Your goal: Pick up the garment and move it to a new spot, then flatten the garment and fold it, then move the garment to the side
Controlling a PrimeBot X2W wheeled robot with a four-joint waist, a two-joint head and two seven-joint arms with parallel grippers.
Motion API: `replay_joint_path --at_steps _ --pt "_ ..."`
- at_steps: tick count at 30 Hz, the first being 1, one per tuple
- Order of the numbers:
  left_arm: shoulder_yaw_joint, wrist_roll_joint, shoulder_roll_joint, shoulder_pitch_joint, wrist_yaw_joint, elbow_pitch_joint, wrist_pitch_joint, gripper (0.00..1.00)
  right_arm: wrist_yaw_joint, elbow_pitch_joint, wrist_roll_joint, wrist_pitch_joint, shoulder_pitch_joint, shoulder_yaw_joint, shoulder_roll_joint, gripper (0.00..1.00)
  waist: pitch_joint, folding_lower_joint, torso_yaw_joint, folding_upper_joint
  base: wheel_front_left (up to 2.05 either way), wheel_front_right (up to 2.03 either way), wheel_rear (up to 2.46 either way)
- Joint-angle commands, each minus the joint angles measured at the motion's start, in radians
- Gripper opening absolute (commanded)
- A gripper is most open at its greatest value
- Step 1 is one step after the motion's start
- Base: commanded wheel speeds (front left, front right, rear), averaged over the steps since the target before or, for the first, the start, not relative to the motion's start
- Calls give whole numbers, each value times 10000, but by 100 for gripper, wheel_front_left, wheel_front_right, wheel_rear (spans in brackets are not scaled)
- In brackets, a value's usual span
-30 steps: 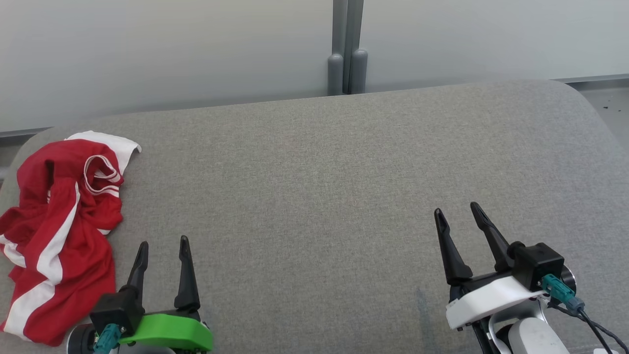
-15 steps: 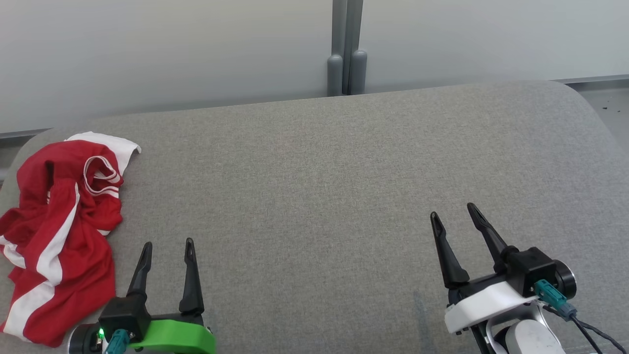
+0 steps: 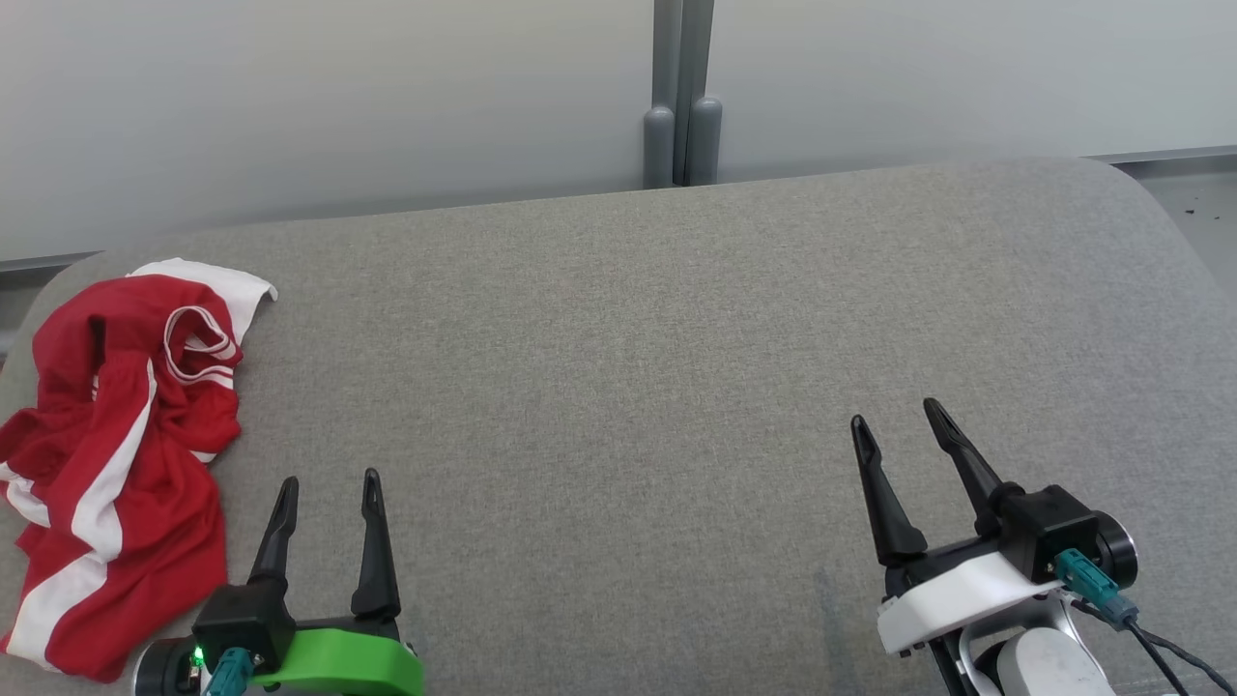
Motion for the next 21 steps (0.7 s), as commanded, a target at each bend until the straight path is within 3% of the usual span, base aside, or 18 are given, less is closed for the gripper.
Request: replay_joint_path --at_steps 1,21 --pt "31 -4 58 96 42 32 -30 100 4 0 1 -45 70 -17 -47 100 -1 -1 1 0 0 0 0" --pt "63 100 57 2 100 21 -30 100 4 -77 -98 -45 78 -128 -45 100 55 -1 195 0 0 0 0"
